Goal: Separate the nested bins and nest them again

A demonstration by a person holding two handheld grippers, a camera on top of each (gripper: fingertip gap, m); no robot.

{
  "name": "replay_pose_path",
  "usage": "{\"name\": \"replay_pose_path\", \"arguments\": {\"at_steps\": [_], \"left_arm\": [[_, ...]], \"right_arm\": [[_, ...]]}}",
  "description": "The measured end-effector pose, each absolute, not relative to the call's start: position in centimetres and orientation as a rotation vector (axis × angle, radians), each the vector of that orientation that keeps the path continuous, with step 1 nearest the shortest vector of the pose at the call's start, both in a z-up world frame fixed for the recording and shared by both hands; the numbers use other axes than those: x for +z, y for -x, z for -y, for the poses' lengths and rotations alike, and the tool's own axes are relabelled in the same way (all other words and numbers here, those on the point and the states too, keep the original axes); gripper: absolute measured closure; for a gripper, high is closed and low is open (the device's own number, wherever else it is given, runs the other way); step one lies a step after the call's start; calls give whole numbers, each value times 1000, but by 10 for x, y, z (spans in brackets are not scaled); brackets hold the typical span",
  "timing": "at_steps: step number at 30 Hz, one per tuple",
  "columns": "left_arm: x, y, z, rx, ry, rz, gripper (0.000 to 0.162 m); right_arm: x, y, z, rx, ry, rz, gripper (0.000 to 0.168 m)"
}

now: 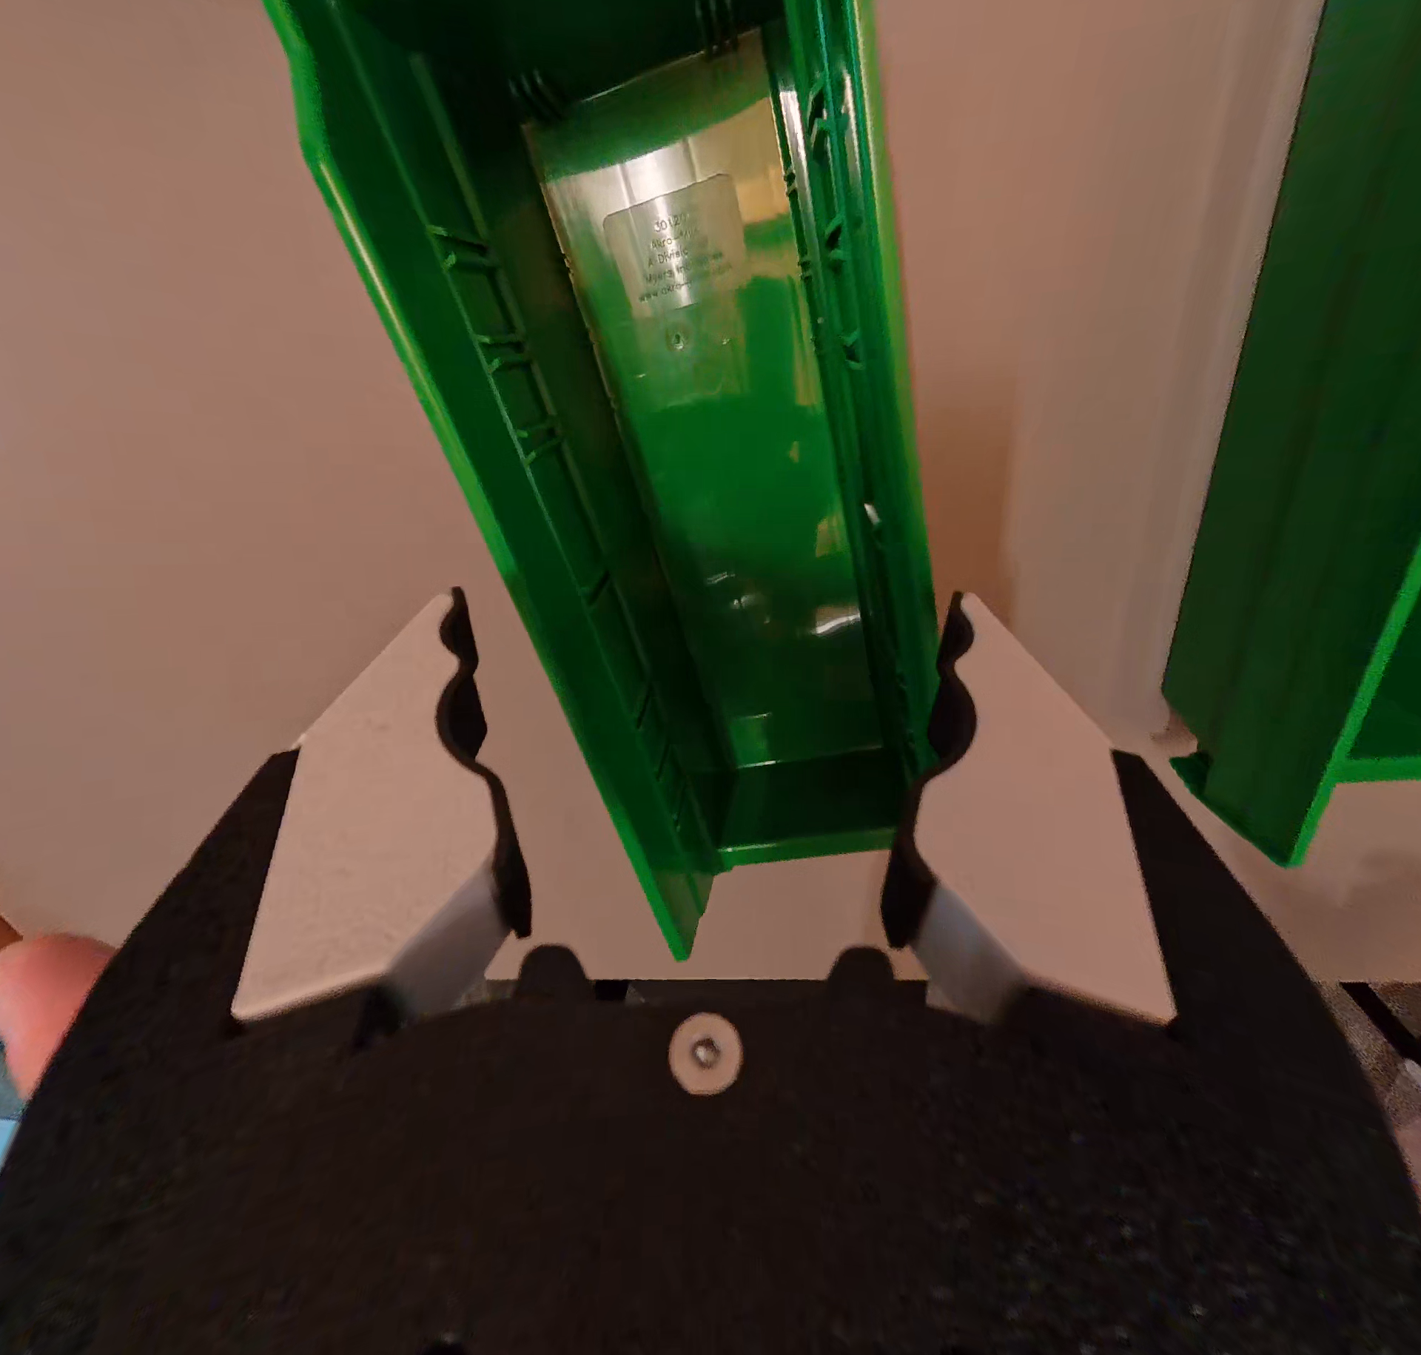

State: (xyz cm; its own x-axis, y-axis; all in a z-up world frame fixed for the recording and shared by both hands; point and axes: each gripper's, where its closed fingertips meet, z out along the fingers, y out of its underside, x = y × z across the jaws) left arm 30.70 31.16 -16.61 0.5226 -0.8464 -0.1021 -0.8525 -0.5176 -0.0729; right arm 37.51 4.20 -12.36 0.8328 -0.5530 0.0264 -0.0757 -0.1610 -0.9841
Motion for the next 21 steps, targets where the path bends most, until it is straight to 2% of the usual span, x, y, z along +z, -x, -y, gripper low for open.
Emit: {"name": "replay_pose_path", "arguments": {"at_steps": [9, 15, 21], "left_arm": [[-184, -312, -316, 112, 2651, -1462, 39], [-196, -311, -321, 87, 2690, -1458, 26], [-205, -313, -317, 53, 2718, -1455, 27]], "right_arm": [[-130, -380, -40, -430, 1712, -511, 36], [-138, -379, -44, -413, 1743, -511, 36], [-143, -381, -46, -402, 1753, -518, 36]]}}
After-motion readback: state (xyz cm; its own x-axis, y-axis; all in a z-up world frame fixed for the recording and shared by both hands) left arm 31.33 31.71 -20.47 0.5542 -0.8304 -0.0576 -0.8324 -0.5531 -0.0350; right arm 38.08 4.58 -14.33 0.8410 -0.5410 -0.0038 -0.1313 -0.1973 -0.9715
